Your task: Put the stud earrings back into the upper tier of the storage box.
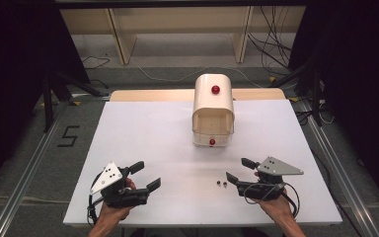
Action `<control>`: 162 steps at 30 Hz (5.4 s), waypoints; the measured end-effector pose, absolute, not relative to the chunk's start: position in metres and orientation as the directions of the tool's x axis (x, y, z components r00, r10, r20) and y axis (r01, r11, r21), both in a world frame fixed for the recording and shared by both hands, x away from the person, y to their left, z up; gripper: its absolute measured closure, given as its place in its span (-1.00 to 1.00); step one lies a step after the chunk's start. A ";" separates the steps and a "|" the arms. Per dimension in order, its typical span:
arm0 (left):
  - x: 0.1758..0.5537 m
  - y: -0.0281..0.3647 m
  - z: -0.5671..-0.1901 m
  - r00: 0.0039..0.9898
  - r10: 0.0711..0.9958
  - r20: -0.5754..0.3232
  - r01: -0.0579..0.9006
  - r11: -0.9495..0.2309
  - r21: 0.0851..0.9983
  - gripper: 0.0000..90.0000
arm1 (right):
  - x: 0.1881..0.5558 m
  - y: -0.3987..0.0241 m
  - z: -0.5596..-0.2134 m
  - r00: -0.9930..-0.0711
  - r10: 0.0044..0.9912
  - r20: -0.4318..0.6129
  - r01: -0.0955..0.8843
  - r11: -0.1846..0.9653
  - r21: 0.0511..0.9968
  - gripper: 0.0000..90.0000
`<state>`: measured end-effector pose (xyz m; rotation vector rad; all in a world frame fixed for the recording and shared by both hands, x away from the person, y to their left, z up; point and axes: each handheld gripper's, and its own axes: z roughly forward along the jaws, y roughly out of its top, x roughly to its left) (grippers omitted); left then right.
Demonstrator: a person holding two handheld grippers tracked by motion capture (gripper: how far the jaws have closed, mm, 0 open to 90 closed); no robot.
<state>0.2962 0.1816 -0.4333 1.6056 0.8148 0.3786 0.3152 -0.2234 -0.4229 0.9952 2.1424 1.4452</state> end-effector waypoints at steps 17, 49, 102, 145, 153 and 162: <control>0.297 0.183 -0.433 0.694 0.690 -0.204 0.295 -0.015 0.955 -0.65 | 0.344 -0.207 -0.449 -0.681 0.728 0.076 0.532 0.421 0.735 -0.10; 0.296 0.183 -0.433 0.698 0.687 -0.201 0.295 -0.020 0.955 -0.64 | 0.356 -0.185 -0.475 -0.736 0.677 -0.001 0.555 0.605 0.571 0.75; 0.296 0.185 -0.433 0.674 0.711 -0.199 0.295 -0.013 0.956 -0.64 | 0.354 -0.190 -0.384 -0.745 0.666 0.024 0.405 0.424 0.810 0.76; 0.297 0.185 -0.434 0.675 0.710 -0.203 0.297 -0.010 0.955 -0.64 | 0.416 -0.183 -0.331 -0.681 0.732 0.016 0.403 0.357 0.843 0.75; 0.297 0.185 -0.434 0.674 0.710 -0.203 0.297 -0.010 0.955 -0.64 | 0.426 -0.185 -0.337 -0.662 0.750 0.013 0.430 0.365 0.826 0.74; 0.297 0.185 -0.434 0.673 0.711 -0.204 0.298 -0.008 0.955 -0.64 | 0.427 -0.186 -0.337 -0.671 0.740 0.038 0.437 0.354 0.827 0.42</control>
